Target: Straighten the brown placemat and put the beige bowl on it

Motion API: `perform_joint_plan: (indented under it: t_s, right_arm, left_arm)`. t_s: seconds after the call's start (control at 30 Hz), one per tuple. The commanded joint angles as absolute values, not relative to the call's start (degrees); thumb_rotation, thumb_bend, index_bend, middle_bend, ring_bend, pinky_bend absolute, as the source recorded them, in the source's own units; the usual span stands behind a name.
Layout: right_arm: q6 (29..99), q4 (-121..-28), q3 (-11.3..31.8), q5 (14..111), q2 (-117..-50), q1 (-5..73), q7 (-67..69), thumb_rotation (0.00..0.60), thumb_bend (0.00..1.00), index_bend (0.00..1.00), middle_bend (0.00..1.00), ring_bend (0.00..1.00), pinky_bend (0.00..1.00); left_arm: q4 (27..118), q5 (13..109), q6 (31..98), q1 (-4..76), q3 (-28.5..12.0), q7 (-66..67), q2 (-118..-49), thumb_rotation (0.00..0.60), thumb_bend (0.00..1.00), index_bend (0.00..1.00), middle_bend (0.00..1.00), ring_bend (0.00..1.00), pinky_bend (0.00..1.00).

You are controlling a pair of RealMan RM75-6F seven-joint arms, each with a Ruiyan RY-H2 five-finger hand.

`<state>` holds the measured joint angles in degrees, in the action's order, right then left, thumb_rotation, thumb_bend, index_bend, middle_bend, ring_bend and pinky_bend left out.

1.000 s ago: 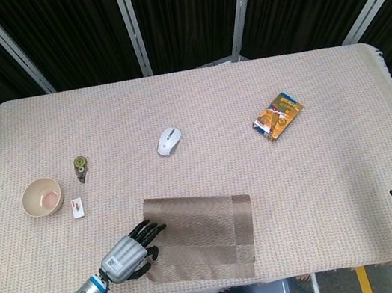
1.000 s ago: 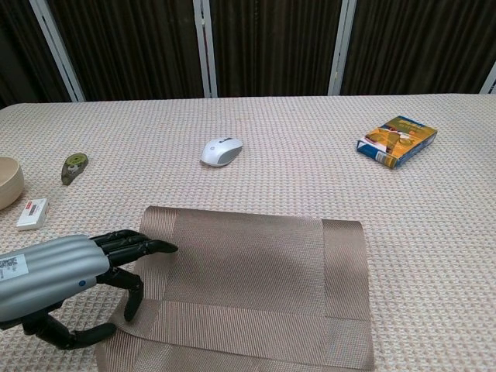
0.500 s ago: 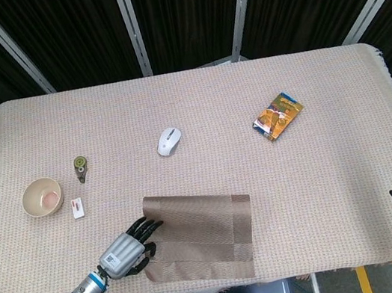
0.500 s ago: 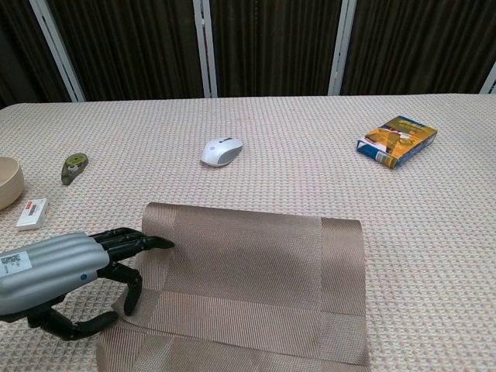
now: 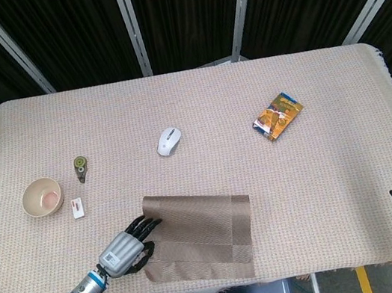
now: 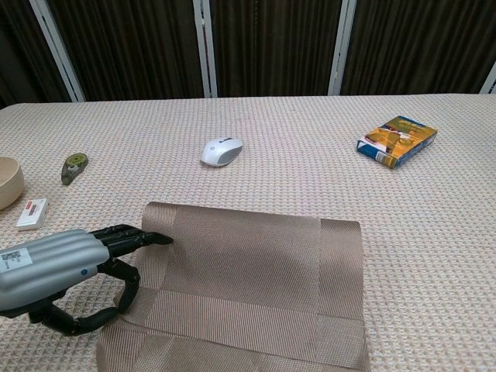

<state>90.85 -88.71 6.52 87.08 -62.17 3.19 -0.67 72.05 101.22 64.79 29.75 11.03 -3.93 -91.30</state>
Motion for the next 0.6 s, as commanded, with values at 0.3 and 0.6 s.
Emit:
perform_joint_plan:
  t_s: [0.3,0.6]
  right_arm:
    - [90.4,-88.6,6.7,86.5,-62.4,3.3,-1.1,0.6,0.0,0.0,0.0,0.0,0.0]
    - [88.6,-88.9,7.7,84.0,-62.6,4.1,-1.5,0.6,0.0,0.0,0.0,0.0,0.0]
  left_arm:
    - [77.3,98.3,64.1,33.0,5.3,-4.7,-89.5,0.6,0.48,0.66,0.0,0.0,0.0]
    - [81.9,78.5,50.5,41.9,-10.9,-3.3,-88.7,0.6,0.48,0.65,0.0,0.0,0.0]
